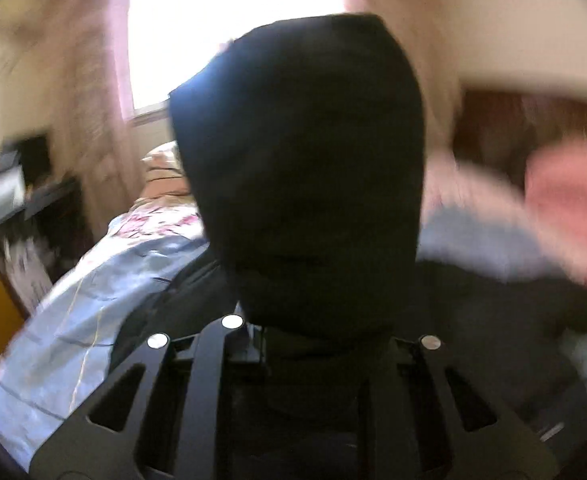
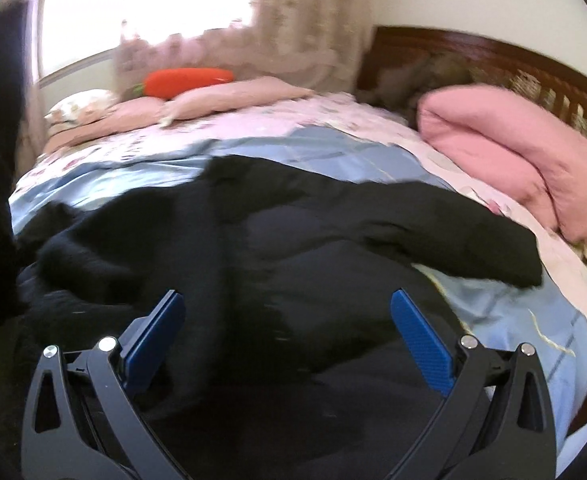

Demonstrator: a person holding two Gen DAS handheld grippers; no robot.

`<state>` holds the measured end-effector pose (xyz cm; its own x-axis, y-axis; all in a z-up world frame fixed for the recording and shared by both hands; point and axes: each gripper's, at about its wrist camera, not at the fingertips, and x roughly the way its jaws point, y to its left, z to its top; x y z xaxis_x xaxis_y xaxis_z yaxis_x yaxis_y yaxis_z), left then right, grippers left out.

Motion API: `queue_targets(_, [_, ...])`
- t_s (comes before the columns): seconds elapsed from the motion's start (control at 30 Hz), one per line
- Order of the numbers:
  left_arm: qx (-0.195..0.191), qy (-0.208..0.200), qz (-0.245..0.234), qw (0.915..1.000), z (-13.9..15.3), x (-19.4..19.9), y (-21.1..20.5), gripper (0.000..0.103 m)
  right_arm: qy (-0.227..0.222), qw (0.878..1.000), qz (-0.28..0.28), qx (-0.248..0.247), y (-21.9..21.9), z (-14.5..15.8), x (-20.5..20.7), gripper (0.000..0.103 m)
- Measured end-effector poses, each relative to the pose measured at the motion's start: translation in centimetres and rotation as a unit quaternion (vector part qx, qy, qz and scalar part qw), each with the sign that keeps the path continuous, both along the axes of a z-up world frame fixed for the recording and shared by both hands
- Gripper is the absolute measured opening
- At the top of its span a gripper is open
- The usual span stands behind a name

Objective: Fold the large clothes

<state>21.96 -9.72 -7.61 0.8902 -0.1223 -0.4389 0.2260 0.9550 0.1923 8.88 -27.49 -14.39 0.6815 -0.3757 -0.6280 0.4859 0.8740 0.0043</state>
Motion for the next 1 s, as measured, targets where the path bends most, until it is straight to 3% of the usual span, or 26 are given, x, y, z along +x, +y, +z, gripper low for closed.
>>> queue_targets(0.07, [0.07,0.023,-0.013,0.9972,-3.4,0.1,-3.8,0.018,-0.001,0.999,-0.031,0.013,-2.6,-0.1,-1.1,0.102])
queue_targets(0.17, [0.125,0.044,-0.036,0.9906,-6.7,-0.2,-6.5,0.025,-0.012,0.996,-0.076,0.043,-6.2,-0.3,-2.8,0.102])
queue_targets(0.2, [0.135,0.054,-0.056,0.9877,-7.4,0.0,-7.3,0.048,-0.016,0.994,-0.091,0.051,-7.4,-0.5,-3.3,0.102])
queue_targets(0.23, [0.143,0.07,-0.096,0.9826,-7.9,-0.6,-8.4,0.095,-0.018,0.993,-0.101,0.054,-8.1,-0.6,-3.6,0.102])
queue_targets(0.27, [0.147,0.087,-0.152,0.9735,-8.4,-1.4,-9.2,0.101,-0.018,0.992,-0.11,0.056,-8.8,-0.8,-3.8,0.102])
queue_targets(0.3, [0.161,0.083,-0.174,0.9678,-8.8,-2.9,-9.6,0.101,-0.017,0.992,-0.114,0.056,-9.1,-1.0,-3.8,0.102])
queue_targets(0.37, [0.195,0.057,-0.19,0.9605,-9.5,-6.5,-11.8,0.101,-0.013,0.991,-0.123,0.058,-9.9,-1.3,-3.9,0.102])
queue_targets(0.4, [0.194,0.05,-0.194,0.9602,-9.3,-7.2,-12.1,0.101,-0.014,0.99,-0.126,0.063,-10.1,-1.2,-3.9,0.102])
queue_targets(0.47, [0.146,0.056,-0.214,0.9642,-7.6,-8.0,-11.7,0.101,-0.021,0.988,-0.129,0.077,-10.3,-1.1,-4.1,0.102])
queue_targets(0.53, [0.042,0.051,-0.269,0.9608,-3.9,-8.3,-8.5,0.101,-0.031,0.986,-0.131,0.1,-10.6,-1.0,-4.1,0.102])
queue_targets(0.6, [-0.049,0.051,-0.363,0.9292,-0.8,-10.2,-5.4,0.101,-0.037,0.984,-0.127,0.122,-10.5,-1.1,-3.9,0.102])
queue_targets(0.63, [-0.078,0.062,-0.421,0.9014,0.8,-11.1,-3.6,0.101,-0.037,0.984,-0.122,0.126,-10.3,-1.1,-3.6,0.102])
queue_targets(0.67, [-0.092,0.056,-0.458,0.8823,2.8,-11.8,-1.7,0.101,-0.035,0.984,-0.118,0.127,-10.0,-1.3,-3.3,0.102])
queue_targets(0.7, [-0.093,0.032,-0.45,0.8876,3.8,-11.8,-0.4,0.101,-0.029,0.986,-0.112,0.123,-9.4,-1.5,-2.8,0.102])
queue_targets(0.77, [-0.091,-0.038,-0.375,0.922,5.6,-11.5,2.7,0.101,-0.019,0.988,-0.101,0.116,-8.5,-1.9,-2.0,0.102])
queue_targets(0.8, [-0.097,-0.064,-0.291,0.9497,6.0,-10.0,5.0,0.101,-0.013,0.989,-0.092,0.113,-7.7,-2.1,-1.6,0.102])
queue_targets(0.87, [-0.118,-0.056,-0.16,0.9785,5.3,-7.8,8.3,0.101,-0.004,0.991,-0.077,0.109,-6.3,-2.4,-1.0,0.102])
queue_targets(0.9, [-0.131,-0.032,-0.058,0.9892,3.6,-5.0,10.3,0.101,0.001,0.992,-0.067,0.107,-5.4,-2.6,-0.6,0.102])
queue_targets(0.97, [-0.116,0.015,0.093,0.9888,-0.5,-0.6,13.3,0.101,0.014,0.993,-0.048,0.103,-3.9,-2.8,-0.1,0.102])
queue_targets(1.0, [-0.08,0.04,0.159,0.9831,-3.5,1.3,14.9,0.101,0.02,0.994,-0.037,0.099,-3.1,-2.8,0.1,0.102])
